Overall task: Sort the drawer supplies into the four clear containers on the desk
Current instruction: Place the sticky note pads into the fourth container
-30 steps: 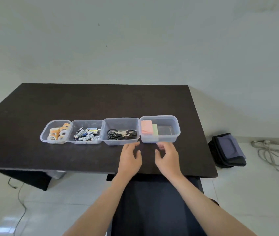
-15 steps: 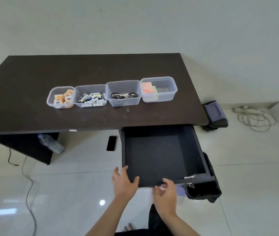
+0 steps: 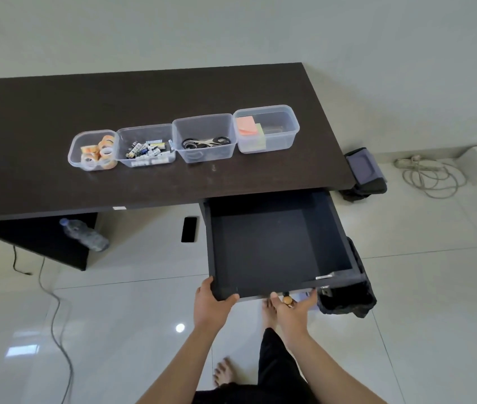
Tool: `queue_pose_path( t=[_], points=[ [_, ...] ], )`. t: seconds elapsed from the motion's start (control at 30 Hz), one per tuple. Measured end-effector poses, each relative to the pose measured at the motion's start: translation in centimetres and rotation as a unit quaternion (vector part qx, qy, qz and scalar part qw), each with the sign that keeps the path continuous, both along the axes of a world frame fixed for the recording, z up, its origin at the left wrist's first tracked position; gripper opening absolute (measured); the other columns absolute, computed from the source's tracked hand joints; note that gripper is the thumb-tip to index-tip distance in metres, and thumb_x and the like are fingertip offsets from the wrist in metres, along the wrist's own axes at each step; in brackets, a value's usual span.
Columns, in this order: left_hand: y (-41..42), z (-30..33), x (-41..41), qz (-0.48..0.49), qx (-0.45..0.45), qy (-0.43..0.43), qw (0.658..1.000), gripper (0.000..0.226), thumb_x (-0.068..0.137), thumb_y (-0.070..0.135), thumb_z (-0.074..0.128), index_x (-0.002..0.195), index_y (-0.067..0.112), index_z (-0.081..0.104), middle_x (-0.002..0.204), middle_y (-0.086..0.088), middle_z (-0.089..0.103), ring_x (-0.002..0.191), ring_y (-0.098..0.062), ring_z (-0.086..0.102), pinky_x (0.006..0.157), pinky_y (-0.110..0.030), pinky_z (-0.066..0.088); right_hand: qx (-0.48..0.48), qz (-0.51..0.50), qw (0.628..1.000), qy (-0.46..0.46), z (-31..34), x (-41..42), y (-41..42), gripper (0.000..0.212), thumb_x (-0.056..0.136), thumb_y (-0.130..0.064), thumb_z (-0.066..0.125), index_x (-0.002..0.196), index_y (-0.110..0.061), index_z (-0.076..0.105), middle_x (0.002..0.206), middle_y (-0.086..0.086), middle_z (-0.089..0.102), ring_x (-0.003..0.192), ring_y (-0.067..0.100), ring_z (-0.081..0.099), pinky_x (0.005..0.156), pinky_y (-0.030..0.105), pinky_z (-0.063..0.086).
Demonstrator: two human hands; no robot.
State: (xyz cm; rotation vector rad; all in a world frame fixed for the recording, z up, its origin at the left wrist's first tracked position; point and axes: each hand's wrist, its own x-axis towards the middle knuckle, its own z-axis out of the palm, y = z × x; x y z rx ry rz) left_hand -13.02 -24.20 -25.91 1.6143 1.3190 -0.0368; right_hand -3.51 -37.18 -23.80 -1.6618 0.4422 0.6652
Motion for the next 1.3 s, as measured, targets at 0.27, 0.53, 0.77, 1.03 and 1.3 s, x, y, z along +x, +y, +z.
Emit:
queue_pose_path(
  t=[0.27, 0.53, 0.77, 1.03, 1.3],
  points=[
    [1.6, 0.6, 1.6, 0.036, 0.001, -0.011, 0.999, 0.088, 0.067, 0.026, 0.084, 0.142, 0.015, 0.037, 0.134, -0.001, 0.051, 0.116, -0.022, 0.055, 0.098, -0.035, 0.049, -0.029, 0.047, 0.997, -0.053, 0.1, 1.5, 1.5, 0.098, 0.085, 0.004, 0.063, 0.149, -0.010, -0.010, 0.136, 0.042, 0.033, 0.113, 0.043, 0.053, 0.097, 0.033, 0.039],
    [6.7, 1.5, 8.1, 0.064, 0.036, 0.011, 0.997, 0.076, 0.075, 0.029, 0.078, 0.139, 0.013, 0.040, 0.135, -0.003, 0.052, 0.123, -0.023, 0.052, 0.102, -0.035, 0.044, -0.032, 0.105, 0.993, -0.036, -2.2, 8.2, 7.2, 0.109, 0.082, -0.014, 0.071, 0.146, -0.012, -0.018, 0.115, 0.008, 0.039, 0.101, 0.025, 0.051, 0.097, 0.034, 0.042],
    [11.3, 1.6, 14.8, 0.136, 0.071, 0.020, 0.988, 0.065, 0.078, 0.032, 0.074, 0.133, 0.015, 0.045, 0.127, -0.004, 0.056, 0.116, -0.023, 0.055, 0.091, -0.033, 0.047, -0.028, 0.136, 0.990, -0.031, -4.6, 15.1, 13.3, 0.116, 0.082, -0.017, 0.072, 0.143, -0.011, -0.027, 0.079, 0.007, 0.052, 0.084, 0.025, 0.058, 0.079, 0.029, 0.044],
    [12.6, 1.7, 19.0, 0.331, 0.038, -0.049, 0.941, 0.043, 0.076, 0.005, 0.074, 0.114, 0.009, 0.055, 0.105, 0.000, 0.065, 0.103, -0.017, 0.063, 0.083, -0.026, 0.045, -0.075, 0.183, 0.972, -0.130, -4.8, 19.5, 16.5, 0.055, 0.084, -0.006, 0.068, 0.107, -0.010, 0.018, 0.083, -0.001, 0.051, 0.079, 0.014, 0.052, 0.070, 0.012, 0.040],
    [12.2, 1.9, 20.1, 0.332, 0.033, -0.067, 0.941, 0.051, 0.077, -0.001, 0.071, 0.120, 0.011, 0.047, 0.105, -0.002, 0.066, 0.099, -0.016, 0.064, 0.081, -0.023, 0.044, -0.032, 0.200, 0.978, -0.046, -6.9, 20.3, 16.1, 0.061, 0.082, -0.013, 0.070, 0.122, -0.002, 0.025, 0.105, 0.012, 0.064, 0.088, 0.014, 0.061, 0.080, 0.025, 0.043]
  ],
)
